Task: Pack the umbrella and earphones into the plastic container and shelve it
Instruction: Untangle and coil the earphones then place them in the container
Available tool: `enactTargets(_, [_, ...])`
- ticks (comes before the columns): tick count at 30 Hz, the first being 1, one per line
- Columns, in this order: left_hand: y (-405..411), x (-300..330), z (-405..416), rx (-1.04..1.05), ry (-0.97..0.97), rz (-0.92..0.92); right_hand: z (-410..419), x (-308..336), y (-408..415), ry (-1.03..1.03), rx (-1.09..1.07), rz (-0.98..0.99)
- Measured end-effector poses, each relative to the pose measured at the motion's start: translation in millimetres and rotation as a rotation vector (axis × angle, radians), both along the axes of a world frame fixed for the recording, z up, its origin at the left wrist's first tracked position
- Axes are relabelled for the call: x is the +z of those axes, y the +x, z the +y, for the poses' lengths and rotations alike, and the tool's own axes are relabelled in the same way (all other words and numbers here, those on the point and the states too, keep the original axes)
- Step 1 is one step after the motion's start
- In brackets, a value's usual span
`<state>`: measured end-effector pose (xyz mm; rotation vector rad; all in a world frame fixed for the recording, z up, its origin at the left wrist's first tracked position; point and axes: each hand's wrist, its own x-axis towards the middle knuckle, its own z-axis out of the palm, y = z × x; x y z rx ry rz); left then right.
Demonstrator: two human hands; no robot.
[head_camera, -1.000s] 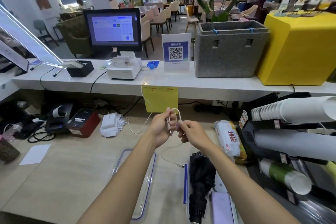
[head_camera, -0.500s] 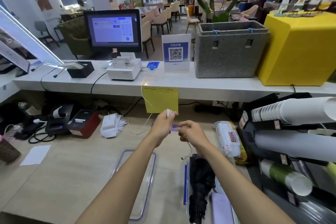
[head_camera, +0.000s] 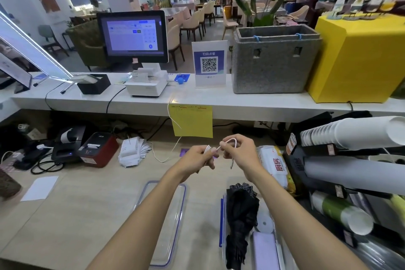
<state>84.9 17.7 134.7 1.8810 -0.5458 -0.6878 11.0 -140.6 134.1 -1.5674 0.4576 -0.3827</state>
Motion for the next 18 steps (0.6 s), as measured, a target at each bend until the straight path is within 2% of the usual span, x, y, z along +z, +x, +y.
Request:
enactTargets(7, [-2, 6, -9, -0.029, -0.306, 0.315, 3, 4, -1, -0.006, -0.020, -0.042])
enactTargets(12, [-1, 18, -20, 0.142, -0.515, 0.509, 9, -2, 1, 0.005, -0.098, -0.040])
enactTargets(15, [3, 22, -22, 0.211, -0.601, 0.587, 10, -5, -1, -0.164, -0.087, 0.025])
enactTargets(18, [4, 24, -23, 0.197, -0.595, 0.569, 15, -6, -2, -0.237, -0.010, 0.025])
